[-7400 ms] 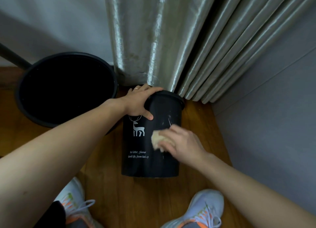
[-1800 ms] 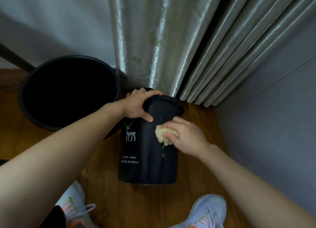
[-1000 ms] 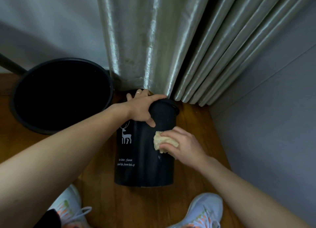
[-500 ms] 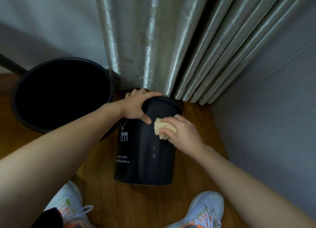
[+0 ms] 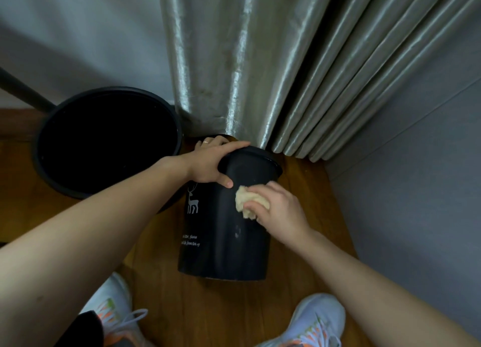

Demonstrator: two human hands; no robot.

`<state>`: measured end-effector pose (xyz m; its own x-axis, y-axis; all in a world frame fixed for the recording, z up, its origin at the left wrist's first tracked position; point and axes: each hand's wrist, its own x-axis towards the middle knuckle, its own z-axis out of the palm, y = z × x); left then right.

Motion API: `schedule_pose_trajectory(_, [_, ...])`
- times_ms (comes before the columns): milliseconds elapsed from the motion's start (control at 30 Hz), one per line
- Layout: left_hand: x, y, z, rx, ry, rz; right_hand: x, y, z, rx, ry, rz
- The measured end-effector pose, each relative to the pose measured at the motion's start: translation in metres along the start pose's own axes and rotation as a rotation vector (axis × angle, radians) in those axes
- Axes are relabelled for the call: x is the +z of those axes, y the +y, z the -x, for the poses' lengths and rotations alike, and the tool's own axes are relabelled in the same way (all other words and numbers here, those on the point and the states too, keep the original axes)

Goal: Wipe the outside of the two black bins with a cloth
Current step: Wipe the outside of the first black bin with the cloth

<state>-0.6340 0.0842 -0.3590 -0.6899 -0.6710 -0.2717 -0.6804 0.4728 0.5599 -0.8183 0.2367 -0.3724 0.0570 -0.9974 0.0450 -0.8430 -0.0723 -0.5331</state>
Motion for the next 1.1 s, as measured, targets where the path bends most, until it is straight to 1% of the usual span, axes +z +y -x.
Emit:
schedule_pose_trajectory(33, [0.000,0.000,0.000,-0.002,0.004,-0.003,0.002,-0.002,-0.004,0.029,0.030,0.014])
schedule_pose_trajectory(100, [0.001,-0.001,0.000,-0.002,0.010,-0.008,0.008,-0.008,0.005,0.014,0.025,-0.004])
schedule_pose_trajectory(200, [0.001,-0.004,-0.001,0.011,0.018,-0.021,0.014,-0.014,0.040,-0.155,-0.096,-0.045])
schedule_pose_trajectory(267, [0.003,-0.005,-0.002,0.015,0.021,-0.019,0.014,-0.012,0.053,-0.273,-0.171,0.010])
schedule_pose_trajectory(300, [0.003,-0.004,-0.002,0.018,0.025,-0.019,0.013,-0.009,0.051,-0.295,-0.184,0.042])
schedule_pose_trajectory(367, [0.004,-0.003,-0.002,0.020,0.033,-0.015,0.011,-0.008,0.038,-0.244,-0.126,0.061])
schedule_pose_trajectory(467, [0.004,-0.002,-0.002,0.017,0.030,0.000,0.008,-0.012,0.016,-0.034,0.005,0.041])
schedule_pose_trajectory(500, [0.004,-0.001,-0.002,0.017,0.031,-0.003,0.010,-0.013,0.015,-0.009,0.029,0.047])
schedule_pose_trajectory(533, [0.004,0.000,-0.002,0.019,0.034,-0.007,0.012,-0.014,0.019,-0.018,0.036,0.041])
schedule_pose_trajectory(600, [0.004,0.000,-0.003,0.021,0.039,-0.011,0.016,-0.014,0.037,-0.116,-0.018,0.004])
schedule_pose_trajectory(700, [0.004,-0.001,-0.002,0.017,0.037,-0.003,0.020,-0.012,0.070,-0.339,-0.208,0.000])
schedule_pose_trajectory(733, [0.004,-0.001,-0.001,0.016,0.034,0.003,0.020,-0.009,0.074,-0.385,-0.252,0.011])
schedule_pose_trajectory(767, [0.003,-0.001,-0.001,0.018,0.033,0.007,0.019,-0.006,0.072,-0.396,-0.252,0.016])
schedule_pose_trajectory(800, [0.003,-0.001,-0.001,0.019,0.033,0.010,0.019,-0.005,0.067,-0.366,-0.209,0.009])
schedule_pose_trajectory(900, [0.001,0.000,0.001,0.005,0.025,0.022,0.017,-0.003,0.045,-0.141,-0.008,-0.053])
schedule_pose_trajectory(967, [0.001,0.000,0.001,0.000,0.023,0.021,0.021,-0.006,0.043,-0.074,0.048,-0.060])
schedule_pose_trajectory(1033, [0.000,0.001,0.000,0.002,0.028,0.015,0.025,-0.011,0.057,-0.124,0.014,-0.056])
schedule_pose_trajectory(1100, [0.000,0.000,0.000,-0.006,0.029,0.026,0.028,-0.016,0.077,-0.249,-0.093,-0.013])
